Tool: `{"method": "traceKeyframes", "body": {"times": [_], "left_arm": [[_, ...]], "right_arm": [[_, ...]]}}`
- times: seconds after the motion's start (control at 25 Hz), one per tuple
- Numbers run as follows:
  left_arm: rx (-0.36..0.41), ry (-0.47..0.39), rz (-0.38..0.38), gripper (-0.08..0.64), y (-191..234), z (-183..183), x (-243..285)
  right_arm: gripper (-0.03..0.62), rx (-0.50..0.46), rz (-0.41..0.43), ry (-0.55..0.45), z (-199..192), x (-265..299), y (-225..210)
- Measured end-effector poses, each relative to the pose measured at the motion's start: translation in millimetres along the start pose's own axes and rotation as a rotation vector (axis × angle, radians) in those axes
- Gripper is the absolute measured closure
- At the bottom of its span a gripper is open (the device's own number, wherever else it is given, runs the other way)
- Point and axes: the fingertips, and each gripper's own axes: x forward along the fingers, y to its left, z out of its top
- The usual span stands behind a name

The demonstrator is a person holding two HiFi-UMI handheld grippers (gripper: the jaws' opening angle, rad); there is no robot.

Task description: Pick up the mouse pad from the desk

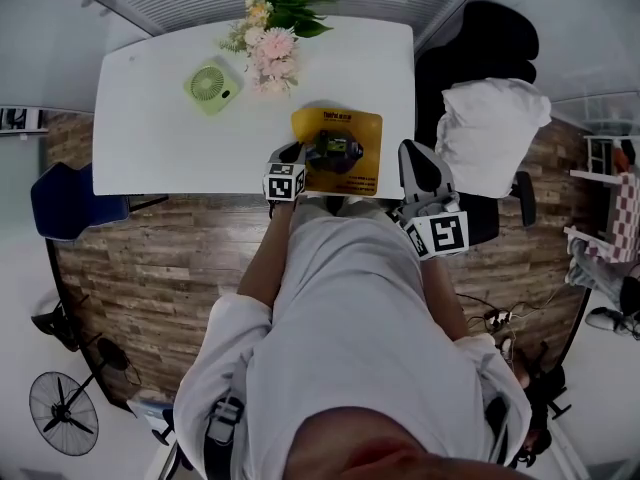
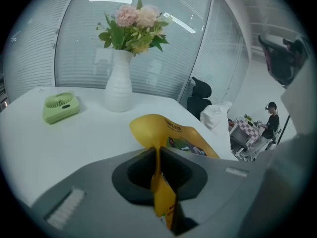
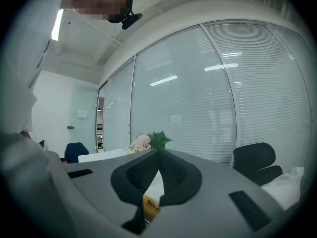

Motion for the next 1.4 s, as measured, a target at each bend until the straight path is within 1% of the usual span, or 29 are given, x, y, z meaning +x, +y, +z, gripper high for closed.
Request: {"method": "traceKeyframes", "body": {"times": [0.24,0.52,0.6,0.72,0.76,0.84,0.88,1.0,1.16,1.24,1.4], "left_arm": [[0.117,-0.093,-0.078,0.534,-34.6,30.1,-34.2],[0.248,-0.227,-0.172,0.535,-87.1,85.8,-86.4],[0.303,-0.266,-0.180,0.535,-98.6,102.3,-102.4],[0.429,-0.317,-0.170,0.535,-113.0,125.6,-125.4],[0.458,-0.334,-0.167,0.535,-116.6,133.2,-132.9],[0.491,-0.372,-0.161,0.537,-122.3,148.7,-149.6],[0.495,-0.393,-0.158,0.535,-124.4,156.8,-159.0],[0.472,-0.450,-0.155,0.537,-128.8,181.7,-190.0],[0.437,-0.472,-0.136,0.537,-133.4,212.3,-221.6],[0.408,-0.495,-0.141,0.537,-138.2,226.3,-235.4],[0.384,-0.559,-0.129,0.537,-148.6,248.7,-258.8]], "right_arm": [[0.594,0.010,0.001,-0.003,-1.5,-3.0,0.8],[0.594,0.015,-0.003,-0.016,0.8,-5.9,-2.1],[0.594,0.014,-0.005,-0.020,1.7,-6.6,-3.1],[0.594,0.019,-0.008,-0.025,3.1,-8.6,-4.9],[0.594,0.021,-0.008,-0.028,4.0,-9.4,-5.4],[0.594,0.019,-0.007,-0.035,6.9,-11.1,-6.3],[0.594,0.017,-0.007,-0.039,9.0,-12.1,-6.7],[0.595,0.011,-0.004,-0.059,19.0,-16.4,-7.5],[0.594,0.019,0.024,-0.105,36.3,-21.3,-5.3],[0.594,0.019,0.037,-0.128,46.4,-24.6,-2.3],[0.595,-0.012,0.051,-0.160,64.4,-30.6,0.7]]}}
